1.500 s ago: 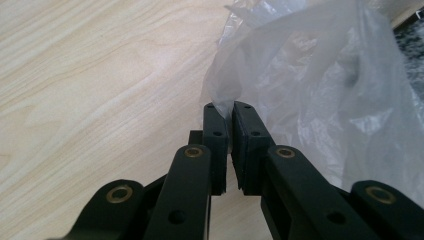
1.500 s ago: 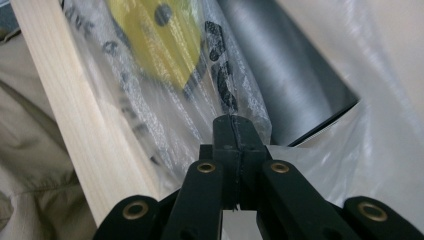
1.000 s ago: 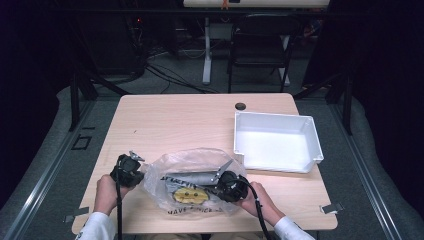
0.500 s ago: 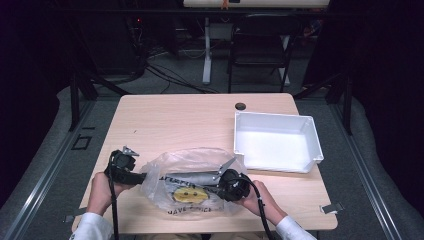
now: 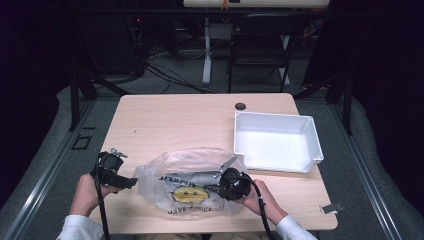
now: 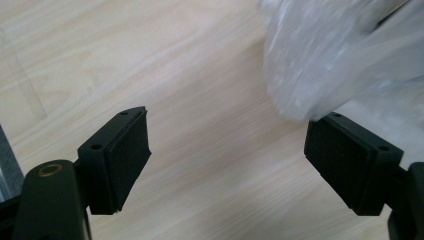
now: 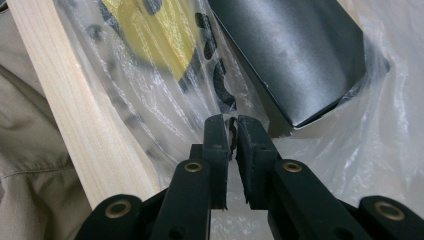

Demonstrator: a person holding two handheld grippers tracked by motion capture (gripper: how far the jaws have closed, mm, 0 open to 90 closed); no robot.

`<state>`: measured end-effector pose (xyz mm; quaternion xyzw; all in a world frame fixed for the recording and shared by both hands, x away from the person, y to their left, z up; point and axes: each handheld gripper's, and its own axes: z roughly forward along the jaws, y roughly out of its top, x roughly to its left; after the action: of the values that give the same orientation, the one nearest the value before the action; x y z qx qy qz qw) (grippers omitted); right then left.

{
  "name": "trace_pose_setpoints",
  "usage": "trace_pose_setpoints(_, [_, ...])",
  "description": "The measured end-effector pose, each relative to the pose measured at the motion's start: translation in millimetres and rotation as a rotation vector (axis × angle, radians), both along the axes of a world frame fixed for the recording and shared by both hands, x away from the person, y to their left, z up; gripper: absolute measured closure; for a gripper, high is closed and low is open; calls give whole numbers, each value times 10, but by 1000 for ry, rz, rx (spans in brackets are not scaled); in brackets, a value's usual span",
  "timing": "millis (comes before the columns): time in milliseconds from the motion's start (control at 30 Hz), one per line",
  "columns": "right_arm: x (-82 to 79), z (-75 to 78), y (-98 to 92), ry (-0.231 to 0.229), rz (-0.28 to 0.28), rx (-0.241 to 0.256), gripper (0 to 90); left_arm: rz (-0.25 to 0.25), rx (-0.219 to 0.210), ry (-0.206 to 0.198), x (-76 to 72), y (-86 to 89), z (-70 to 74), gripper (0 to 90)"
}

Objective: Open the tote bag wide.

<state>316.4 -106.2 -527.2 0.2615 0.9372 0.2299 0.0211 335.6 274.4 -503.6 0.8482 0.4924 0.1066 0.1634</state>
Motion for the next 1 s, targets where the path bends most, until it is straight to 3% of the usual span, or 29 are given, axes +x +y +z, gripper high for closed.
trace_pose_setpoints(100, [5, 1, -10, -3, -5, 0, 831, 38, 10, 21, 12, 111, -48, 176])
trace_pose_setpoints(167, [8, 9, -16, -9, -4, -5, 827, 70, -1, 3, -3, 186, -5, 176])
trace_pose_setpoints(267, [8, 10, -18, -8, -5, 4, 825, 117, -49, -68, -69, 270, 185, 172])
trace_pose_setpoints(367, [6, 17, -13, -7, -4, 7, 820, 121, -108, -186, -204, 234, 507, 170])
trace_pose_setpoints(467, [1, 42, -9, -9, -3, 21, 799, 30, -163, -302, -371, -15, 848, 176])
trace_pose_setpoints(533, [0, 75, -13, -7, 3, 36, 758, -51, -178, -316, -428, -237, 934, 185])
trace_pose_setpoints(633, [-12, 164, -50, -28, 3, 76, 703, -158, -165, -302, -464, -561, 892, 222])
trace_pose_setpoints(733, [-8, 254, -115, -65, -9, 126, 650, -247, -126, -244, -438, -832, 716, 255])
trace_pose_setpoints(867, [36, 315, -214, -118, -79, 155, 590, -286, -58, -144, -327, -954, 382, 336])
trace_pose_setpoints(1000, [103, 262, -252, -146, -139, 119, 607, -306, -22, -41, -257, -951, 107, 442])
